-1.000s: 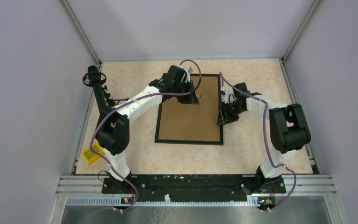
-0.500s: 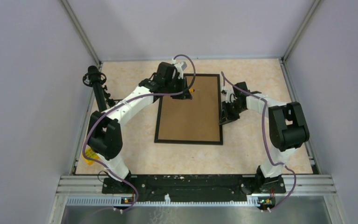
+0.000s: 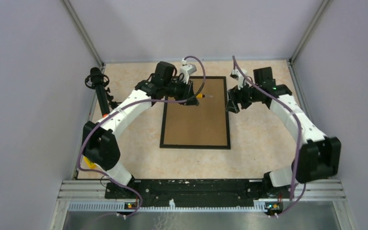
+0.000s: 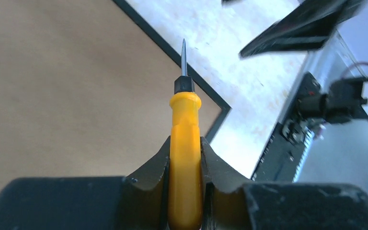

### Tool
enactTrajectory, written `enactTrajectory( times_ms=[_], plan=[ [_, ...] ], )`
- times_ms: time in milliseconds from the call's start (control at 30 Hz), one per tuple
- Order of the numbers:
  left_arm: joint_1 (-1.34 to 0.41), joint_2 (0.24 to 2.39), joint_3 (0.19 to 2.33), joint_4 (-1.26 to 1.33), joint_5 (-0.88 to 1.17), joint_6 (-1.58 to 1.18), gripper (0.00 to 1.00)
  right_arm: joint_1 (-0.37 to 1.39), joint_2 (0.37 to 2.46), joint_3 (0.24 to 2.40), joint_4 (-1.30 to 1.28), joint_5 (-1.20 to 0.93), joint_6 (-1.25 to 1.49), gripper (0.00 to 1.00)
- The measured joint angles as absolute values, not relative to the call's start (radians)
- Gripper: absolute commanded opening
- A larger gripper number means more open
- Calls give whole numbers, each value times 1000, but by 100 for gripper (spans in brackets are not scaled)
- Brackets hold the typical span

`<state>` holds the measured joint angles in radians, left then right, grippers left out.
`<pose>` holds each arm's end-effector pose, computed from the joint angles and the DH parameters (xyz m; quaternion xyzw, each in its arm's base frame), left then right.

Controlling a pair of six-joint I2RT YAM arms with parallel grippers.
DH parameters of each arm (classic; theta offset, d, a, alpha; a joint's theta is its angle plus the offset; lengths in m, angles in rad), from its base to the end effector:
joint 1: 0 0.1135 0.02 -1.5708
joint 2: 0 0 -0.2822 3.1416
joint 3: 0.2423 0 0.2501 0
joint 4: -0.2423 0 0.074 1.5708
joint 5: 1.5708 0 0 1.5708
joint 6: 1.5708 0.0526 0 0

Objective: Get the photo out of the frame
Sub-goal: Release the photo frame item from the photo frame, then place the screwdriver at the center of the board.

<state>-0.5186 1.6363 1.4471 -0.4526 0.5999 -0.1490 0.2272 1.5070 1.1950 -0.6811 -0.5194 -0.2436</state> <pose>0.3173 -0.2153 0.3381 0.2871 0.8153 -0.3898 0.3178 0.3028 0.0968 0.2775 -0.2872 0.8838 0.2439 0.2773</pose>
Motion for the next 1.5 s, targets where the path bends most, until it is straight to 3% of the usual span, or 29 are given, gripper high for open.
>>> enactTrajectory(
  times_ms=[167, 267, 467, 633, 733, 867, 1000, 1233, 1333, 1500],
  plan=[
    [-518, 1636, 1447, -508, 777, -104, 0, 297, 1258, 1266, -679, -532, -409, 67],
    [-518, 1636, 1447, -525, 869, -101, 0, 403, 1176, 1266, -697, -517, -487, 60],
    [-518, 1636, 1430, -525, 1022, -112, 0, 589, 1181, 1264, -748, -415, -565, 54],
    [-518, 1636, 1392, -519, 1101, -133, 0, 612, 1214, 1264, -749, -331, -581, 51],
    [-520, 1636, 1377, -511, 1129, -147, 0, 629, 1226, 1264, -749, -298, -593, 44],
    [-523, 1636, 1363, -468, 1181, -188, 0, 675, 1245, 1264, -749, -275, -619, 28],
    [-527, 1638, 1351, -417, 1226, -238, 0, 701, 1261, 1264, -750, -266, -640, 1],
    [-536, 1647, 1339, -393, 1224, -269, 2, 717, 1282, 1294, -804, -253, -646, 0],
    [-545, 1647, 1339, -391, 1211, -268, 16, 717, 1293, 1315, -840, -251, -646, 0],
    [-551, 1643, 1338, -384, 1180, -263, 62, 720, 1294, 1319, -842, -255, -645, 0]
  ],
)
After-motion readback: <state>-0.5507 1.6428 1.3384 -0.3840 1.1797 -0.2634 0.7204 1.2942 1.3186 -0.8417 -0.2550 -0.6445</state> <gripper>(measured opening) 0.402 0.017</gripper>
